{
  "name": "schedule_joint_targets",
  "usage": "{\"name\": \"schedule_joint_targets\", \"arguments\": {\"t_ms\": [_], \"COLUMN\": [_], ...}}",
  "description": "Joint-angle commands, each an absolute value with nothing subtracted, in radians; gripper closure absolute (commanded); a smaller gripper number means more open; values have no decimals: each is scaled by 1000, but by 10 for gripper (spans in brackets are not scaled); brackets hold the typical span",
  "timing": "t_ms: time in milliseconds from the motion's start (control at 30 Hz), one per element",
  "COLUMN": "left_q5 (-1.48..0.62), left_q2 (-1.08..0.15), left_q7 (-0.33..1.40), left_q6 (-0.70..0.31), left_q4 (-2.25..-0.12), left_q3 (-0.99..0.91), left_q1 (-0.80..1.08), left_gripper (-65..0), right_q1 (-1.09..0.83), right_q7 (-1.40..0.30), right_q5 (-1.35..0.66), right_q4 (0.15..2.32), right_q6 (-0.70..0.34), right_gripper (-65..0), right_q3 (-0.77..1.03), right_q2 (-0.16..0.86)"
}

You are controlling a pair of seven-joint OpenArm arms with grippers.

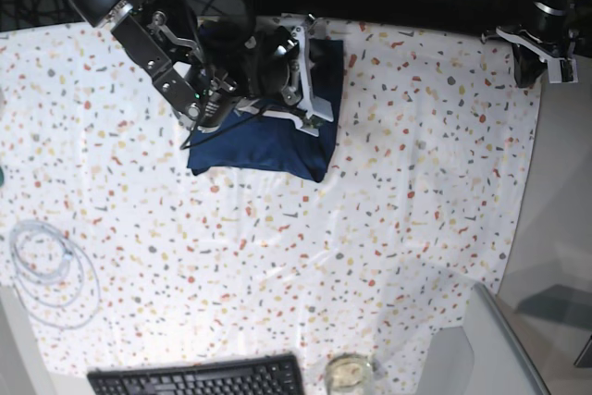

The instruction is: Layout the t-shirt on the table in an organized manner, then fold the t-shirt properly

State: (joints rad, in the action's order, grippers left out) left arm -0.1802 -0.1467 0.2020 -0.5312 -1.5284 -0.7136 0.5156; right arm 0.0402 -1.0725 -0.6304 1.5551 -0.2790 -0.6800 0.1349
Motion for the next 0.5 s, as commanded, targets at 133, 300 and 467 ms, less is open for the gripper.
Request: {"name": "schedule_joint_targets", "arguments": {"t_ms": [133, 300, 467], "left_q5": [-191, -188, -182], "left_q2": [-156, -120, -102], "left_q7": [180, 182, 182], "left_q6": [-532, -532, -532], "left_q4": [-1549, -1570, -1598], "left_q3": [-717, -708, -608], "left_q1": [521, 503, 499], "left_gripper": [0, 0, 0], "right_q1": [59, 87, 88], "right_q7": [-1049, -992, -928], "right_q5": [-653, -653, -654], "right_q4": [1650, 1550, 1471], "right_q6": [-154, -154, -150], "right_gripper": [-51, -53, -53], "right_q3": [-588, -621, -759], "right_q2": [157, 151, 147]}}
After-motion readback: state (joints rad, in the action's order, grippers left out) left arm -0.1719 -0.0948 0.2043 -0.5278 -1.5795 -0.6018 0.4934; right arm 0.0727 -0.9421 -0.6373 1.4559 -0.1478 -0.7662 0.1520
